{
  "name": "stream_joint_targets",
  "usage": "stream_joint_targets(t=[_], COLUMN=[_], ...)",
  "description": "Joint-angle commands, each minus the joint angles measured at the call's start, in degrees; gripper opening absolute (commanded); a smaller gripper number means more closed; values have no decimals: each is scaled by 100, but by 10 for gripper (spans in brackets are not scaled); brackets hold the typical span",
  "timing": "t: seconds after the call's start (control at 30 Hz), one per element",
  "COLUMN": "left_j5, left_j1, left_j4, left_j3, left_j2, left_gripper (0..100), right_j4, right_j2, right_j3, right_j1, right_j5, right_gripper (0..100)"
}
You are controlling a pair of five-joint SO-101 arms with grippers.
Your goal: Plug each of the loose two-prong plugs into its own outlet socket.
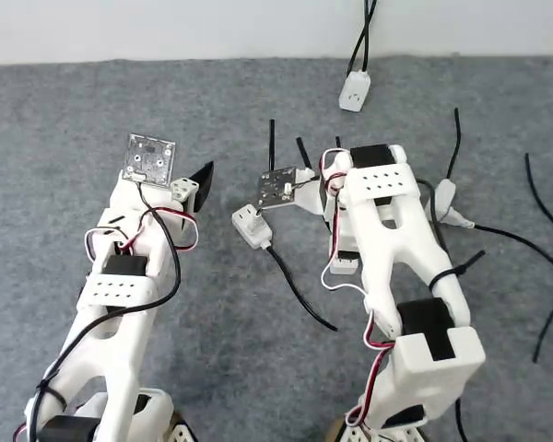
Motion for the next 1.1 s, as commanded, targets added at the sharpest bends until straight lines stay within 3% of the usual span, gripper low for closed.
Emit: stream_joint_targets(t=[0.0, 1.07], left_j5=[-79, -88], left_j1=[35, 44], left_j4=[-158, -158], left_j3=[-286, -286], left_j2=[-18, -18], left_gripper=[269, 269], right_j4=[-4, -57], right_j2=[-224, -251], right_j3=[-255, 220], right_j1=[-4, 127], right_j5=[-123, -176], right_gripper=[8, 8])
